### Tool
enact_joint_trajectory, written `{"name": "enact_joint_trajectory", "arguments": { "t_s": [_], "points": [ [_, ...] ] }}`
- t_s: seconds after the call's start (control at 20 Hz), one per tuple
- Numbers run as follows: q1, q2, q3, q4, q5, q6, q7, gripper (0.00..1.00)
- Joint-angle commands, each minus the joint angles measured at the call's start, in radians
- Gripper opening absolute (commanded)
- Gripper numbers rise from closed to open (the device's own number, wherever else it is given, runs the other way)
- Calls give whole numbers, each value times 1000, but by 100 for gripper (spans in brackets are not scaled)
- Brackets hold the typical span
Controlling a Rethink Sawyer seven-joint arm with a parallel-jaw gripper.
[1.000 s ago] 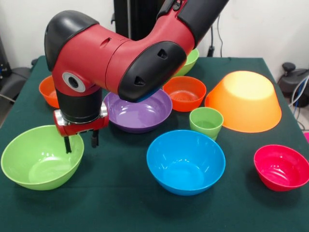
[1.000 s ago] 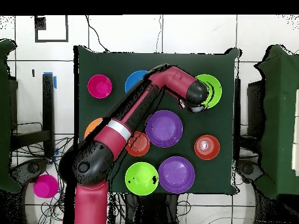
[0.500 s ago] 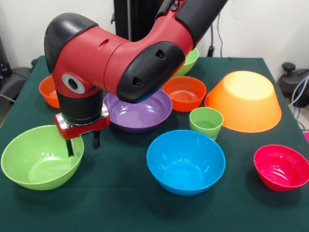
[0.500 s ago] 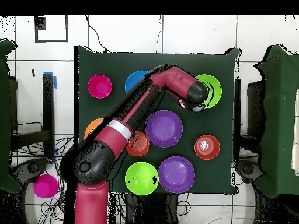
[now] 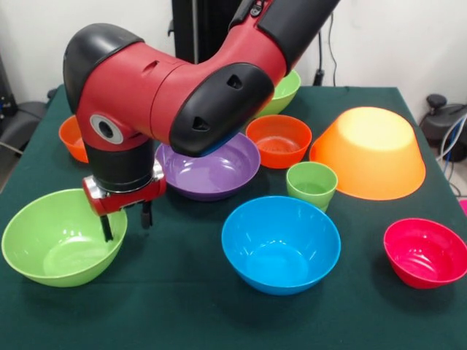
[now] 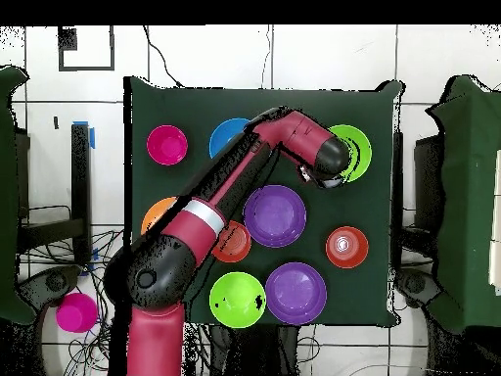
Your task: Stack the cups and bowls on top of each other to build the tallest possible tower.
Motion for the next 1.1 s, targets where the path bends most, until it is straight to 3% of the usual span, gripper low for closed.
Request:
{"name": "enact_joint_trajectory", "arguments": {
  "t_s": [0.05, 0.6, 1.1],
  "points": [
    [-24, -4, 111, -127, 60, 93, -133, 100],
    [-37, 16, 83, -147, 50, 78, -47, 100],
    [-32, 28, 61, -145, 49, 103, -52, 100]
  ]
}}
